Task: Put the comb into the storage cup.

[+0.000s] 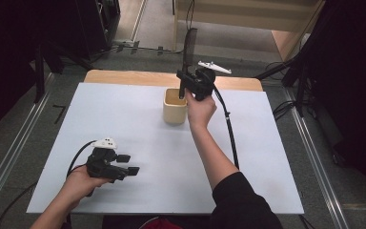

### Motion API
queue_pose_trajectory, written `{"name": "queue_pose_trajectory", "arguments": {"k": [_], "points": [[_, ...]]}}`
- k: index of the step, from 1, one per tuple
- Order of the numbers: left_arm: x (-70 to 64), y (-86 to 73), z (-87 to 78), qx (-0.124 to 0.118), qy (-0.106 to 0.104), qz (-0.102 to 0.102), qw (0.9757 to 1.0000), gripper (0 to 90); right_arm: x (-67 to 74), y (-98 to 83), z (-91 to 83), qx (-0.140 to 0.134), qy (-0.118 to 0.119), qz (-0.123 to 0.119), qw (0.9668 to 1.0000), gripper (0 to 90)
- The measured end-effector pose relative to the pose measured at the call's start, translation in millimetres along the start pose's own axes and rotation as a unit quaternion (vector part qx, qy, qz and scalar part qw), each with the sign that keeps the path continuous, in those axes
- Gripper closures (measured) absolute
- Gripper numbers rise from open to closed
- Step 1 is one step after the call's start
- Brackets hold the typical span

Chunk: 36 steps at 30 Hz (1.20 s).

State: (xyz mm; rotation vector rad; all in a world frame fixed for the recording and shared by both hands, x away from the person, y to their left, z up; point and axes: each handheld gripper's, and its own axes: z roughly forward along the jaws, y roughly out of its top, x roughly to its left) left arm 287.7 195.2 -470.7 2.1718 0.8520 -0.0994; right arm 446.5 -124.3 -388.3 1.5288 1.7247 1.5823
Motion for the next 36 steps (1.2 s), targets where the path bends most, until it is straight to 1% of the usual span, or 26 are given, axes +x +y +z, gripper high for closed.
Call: {"name": "queue_pose_trajectory", "arguments": {"k": [3, 5, 12, 15, 18, 26, 29, 31, 36], "points": [[-0.4, 0.0, 0.1, -0.001, -0.001, 0.000, 1.0000, 32.3, -0.4, -2.6, 6.5, 0.007, -0.009, -0.009, 0.9999, 69.7], [-0.5, 0.0, 0.2, 0.000, -0.001, 0.001, 1.0000, 32.3, -1.5, -4.9, 10.0, 0.011, -0.010, -0.006, 0.9999, 69.7], [-0.5, -0.2, 0.4, 0.000, -0.002, 0.001, 1.0000, 32.3, -2.0, -11.6, 18.9, 0.015, -0.013, -0.019, 0.9996, 69.7], [-0.9, -0.2, 0.6, 0.000, -0.003, 0.001, 1.0000, 32.3, -1.6, -13.1, 20.3, 0.015, -0.015, -0.014, 0.9997, 69.7], [-1.0, -0.3, 0.5, 0.000, -0.003, 0.001, 1.0000, 32.3, -1.8, -14.1, 21.0, 0.015, -0.020, -0.019, 0.9995, 69.6], [-1.2, -0.7, 0.1, 0.001, -0.002, 0.002, 1.0000, 32.3, -2.8, -17.4, 22.5, 0.018, -0.019, -0.024, 0.9994, 69.7], [-1.3, -0.8, 0.3, 0.002, -0.002, 0.003, 1.0000, 32.3, -2.4, -19.0, 22.8, 0.017, -0.022, -0.031, 0.9991, 69.6], [-1.3, -0.8, 0.3, 0.002, -0.002, 0.003, 1.0000, 32.3, -3.2, -20.8, 22.6, 0.009, -0.019, -0.028, 0.9994, 69.6], [-1.2, -0.8, 0.3, 0.002, -0.002, 0.003, 1.0000, 32.3, -7.6, -26.3, 21.9, 0.010, -0.023, -0.021, 0.9995, 69.6]]}}
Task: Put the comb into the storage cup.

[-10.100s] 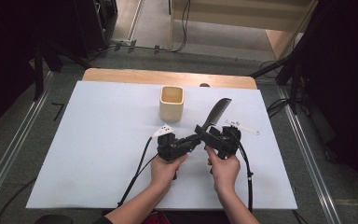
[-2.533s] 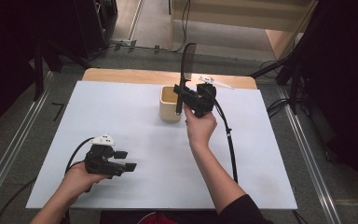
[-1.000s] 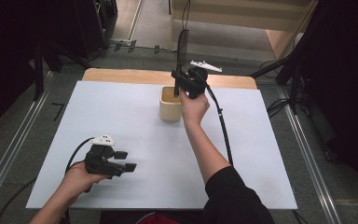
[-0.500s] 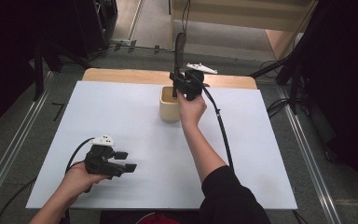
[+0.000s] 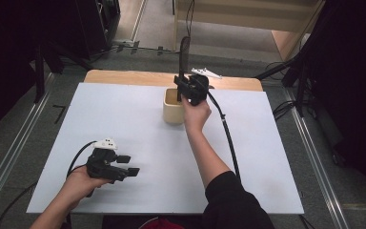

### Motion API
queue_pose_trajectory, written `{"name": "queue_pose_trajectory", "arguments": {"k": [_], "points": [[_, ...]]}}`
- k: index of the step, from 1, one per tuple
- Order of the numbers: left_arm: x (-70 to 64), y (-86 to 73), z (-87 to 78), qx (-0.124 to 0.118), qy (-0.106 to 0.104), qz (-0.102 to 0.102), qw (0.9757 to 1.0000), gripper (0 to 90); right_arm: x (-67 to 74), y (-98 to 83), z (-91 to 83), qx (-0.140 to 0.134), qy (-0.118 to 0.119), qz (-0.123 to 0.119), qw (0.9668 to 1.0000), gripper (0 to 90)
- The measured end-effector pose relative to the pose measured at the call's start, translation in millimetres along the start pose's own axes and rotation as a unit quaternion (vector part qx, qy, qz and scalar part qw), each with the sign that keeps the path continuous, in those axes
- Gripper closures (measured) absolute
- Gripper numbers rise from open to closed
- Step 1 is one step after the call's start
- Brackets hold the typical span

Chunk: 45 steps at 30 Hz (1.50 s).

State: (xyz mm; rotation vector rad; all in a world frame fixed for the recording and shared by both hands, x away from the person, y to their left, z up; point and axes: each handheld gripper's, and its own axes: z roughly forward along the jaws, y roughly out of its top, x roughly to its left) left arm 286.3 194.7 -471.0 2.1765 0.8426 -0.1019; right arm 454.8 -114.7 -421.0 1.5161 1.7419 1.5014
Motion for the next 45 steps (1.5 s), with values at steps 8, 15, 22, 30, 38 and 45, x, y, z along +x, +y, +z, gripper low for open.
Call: {"name": "queue_pose_trajectory", "arguments": {"k": [8, 15, 22, 30, 38, 45], "points": [[0.2, -0.1, 0.2, -0.001, -0.001, -0.001, 1.0000, 32.3, -2.0, -6.6, -0.5, 0.000, 0.001, -0.004, 1.0000, 69.7], [-0.2, -0.1, 0.1, -0.001, 0.000, 0.000, 1.0000, 32.3, -2.8, -12.7, -1.3, -0.002, -0.001, -0.007, 1.0000, 69.6], [-1.2, 0.2, 0.1, -0.003, -0.001, 0.002, 1.0000, 32.3, -2.0, -16.8, -2.2, 0.001, -0.001, -0.015, 0.9999, 69.6], [-1.3, 0.2, 0.1, -0.003, -0.001, 0.003, 1.0000, 32.3, -0.6, -20.6, -1.8, 0.000, 0.001, -0.020, 0.9998, 69.5], [-1.3, 0.2, 0.4, -0.003, -0.001, 0.003, 1.0000, 32.3, -2.7, -26.0, -3.0, 0.002, 0.000, -0.020, 0.9998, 69.4], [-1.2, 0.2, 0.7, -0.002, 0.000, 0.004, 1.0000, 32.3, -2.6, -29.2, -4.2, 0.003, 0.001, -0.028, 0.9996, 69.3]]}}
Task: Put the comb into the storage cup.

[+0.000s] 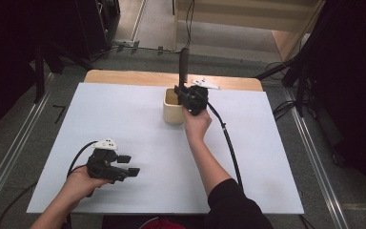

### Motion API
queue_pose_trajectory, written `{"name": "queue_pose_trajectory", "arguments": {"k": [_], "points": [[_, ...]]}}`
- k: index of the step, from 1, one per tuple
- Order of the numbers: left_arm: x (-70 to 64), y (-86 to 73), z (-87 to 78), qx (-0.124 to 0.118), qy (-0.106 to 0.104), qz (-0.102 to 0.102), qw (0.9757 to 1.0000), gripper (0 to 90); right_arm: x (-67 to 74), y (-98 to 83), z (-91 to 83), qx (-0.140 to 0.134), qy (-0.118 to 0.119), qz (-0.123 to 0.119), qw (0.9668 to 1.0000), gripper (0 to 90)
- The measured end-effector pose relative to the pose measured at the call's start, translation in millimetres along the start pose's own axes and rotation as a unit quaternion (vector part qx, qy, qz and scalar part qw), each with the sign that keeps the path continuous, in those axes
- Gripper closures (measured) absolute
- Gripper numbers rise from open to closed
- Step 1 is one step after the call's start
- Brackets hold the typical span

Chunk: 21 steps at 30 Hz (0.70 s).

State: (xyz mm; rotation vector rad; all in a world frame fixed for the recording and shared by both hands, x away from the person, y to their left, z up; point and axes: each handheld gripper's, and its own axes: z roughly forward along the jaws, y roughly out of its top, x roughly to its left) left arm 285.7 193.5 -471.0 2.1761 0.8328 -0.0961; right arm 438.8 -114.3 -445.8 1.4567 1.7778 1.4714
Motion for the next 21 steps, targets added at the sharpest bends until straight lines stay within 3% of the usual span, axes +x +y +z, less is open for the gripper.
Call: {"name": "queue_pose_trajectory", "arguments": {"k": [9, 11, 13, 17, 21], "points": [[0.3, 0.0, -0.1, 0.000, 0.000, 0.000, 1.0000, 32.3, 3.5, -4.8, 0.6, 0.008, -0.002, -0.017, 0.9998, 68.4], [0.2, -0.1, -0.1, 0.000, 0.000, 0.000, 1.0000, 32.3, 3.6, -5.4, 0.0, 0.007, 0.004, -0.016, 0.9998, 62.2], [-0.2, 0.1, -0.1, -0.001, -0.001, -0.001, 1.0000, 32.3, 5.5, -7.3, 0.4, 0.008, 0.000, -0.026, 0.9996, 48.4], [-0.4, 0.6, 0.1, 0.001, 0.000, 0.001, 1.0000, 32.3, 10.6, -12.9, -1.3, -0.007, -0.009, -0.059, 0.9982, 34.6], [-0.4, 1.2, 0.9, 0.002, -0.001, 0.002, 1.0000, 32.3, 15.7, -13.4, -3.8, 0.002, -0.007, -0.074, 0.9972, 26.7]]}}
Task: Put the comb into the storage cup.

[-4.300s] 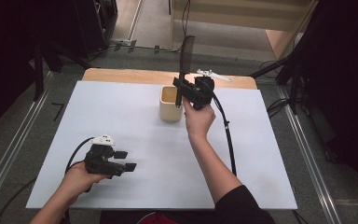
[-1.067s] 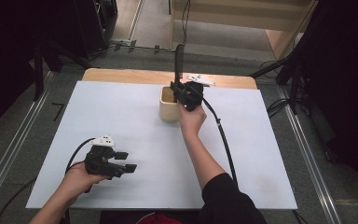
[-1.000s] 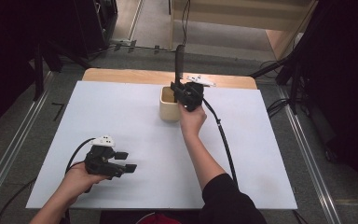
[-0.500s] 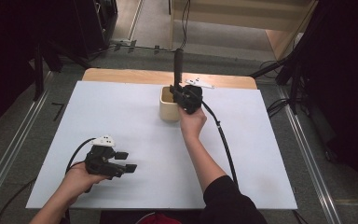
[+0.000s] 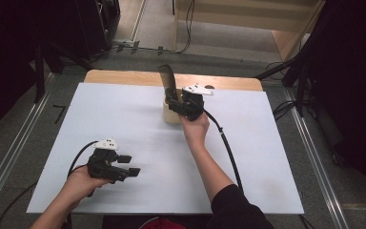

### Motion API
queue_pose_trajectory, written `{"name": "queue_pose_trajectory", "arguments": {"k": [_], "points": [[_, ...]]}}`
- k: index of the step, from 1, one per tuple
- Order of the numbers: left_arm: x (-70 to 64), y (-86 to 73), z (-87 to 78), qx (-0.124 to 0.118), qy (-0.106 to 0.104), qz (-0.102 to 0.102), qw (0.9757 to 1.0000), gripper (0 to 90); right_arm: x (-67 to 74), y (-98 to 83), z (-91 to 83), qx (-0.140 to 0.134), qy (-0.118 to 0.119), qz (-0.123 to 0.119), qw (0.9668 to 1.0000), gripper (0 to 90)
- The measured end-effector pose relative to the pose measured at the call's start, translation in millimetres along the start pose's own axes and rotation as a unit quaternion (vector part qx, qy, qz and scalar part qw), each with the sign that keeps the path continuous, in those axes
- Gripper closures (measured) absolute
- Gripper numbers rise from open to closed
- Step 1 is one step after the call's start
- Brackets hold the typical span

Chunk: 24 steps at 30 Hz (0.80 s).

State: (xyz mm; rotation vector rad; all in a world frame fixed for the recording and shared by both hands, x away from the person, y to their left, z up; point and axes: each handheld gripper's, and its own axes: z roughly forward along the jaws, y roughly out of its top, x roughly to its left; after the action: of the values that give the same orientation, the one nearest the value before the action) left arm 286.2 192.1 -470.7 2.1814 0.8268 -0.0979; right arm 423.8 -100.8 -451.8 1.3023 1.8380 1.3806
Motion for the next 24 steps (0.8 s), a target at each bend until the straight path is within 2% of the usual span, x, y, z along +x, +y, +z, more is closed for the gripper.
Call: {"name": "queue_pose_trajectory", "arguments": {"k": [4, 9, 19, 22, 24], "points": [[0.1, -0.9, -0.2, 0.001, 0.000, -0.002, 1.0000, 32.3, 1.9, 1.0, -3.8, 0.014, 0.010, -0.007, 0.9998, 22.6], [0.0, -1.1, -0.5, -0.001, 0.001, -0.003, 1.0000, 32.3, 2.3, 3.6, -9.6, 0.028, 0.022, -0.003, 0.9994, 19.7], [0.8, -0.9, -0.7, -0.001, 0.002, -0.003, 1.0000, 32.3, 6.0, 5.6, -22.8, 0.056, 0.034, 0.000, 0.9978, 19.2], [0.9, -0.9, -0.8, 0.001, 0.004, -0.004, 1.0000, 32.2, 6.1, 4.9, -28.0, 0.058, 0.038, -0.004, 0.9976, 19.2], [1.1, -0.9, -0.9, 0.000, 0.004, -0.005, 1.0000, 32.3, 5.0, 4.7, -31.5, 0.059, 0.041, 0.002, 0.9974, 19.2]]}}
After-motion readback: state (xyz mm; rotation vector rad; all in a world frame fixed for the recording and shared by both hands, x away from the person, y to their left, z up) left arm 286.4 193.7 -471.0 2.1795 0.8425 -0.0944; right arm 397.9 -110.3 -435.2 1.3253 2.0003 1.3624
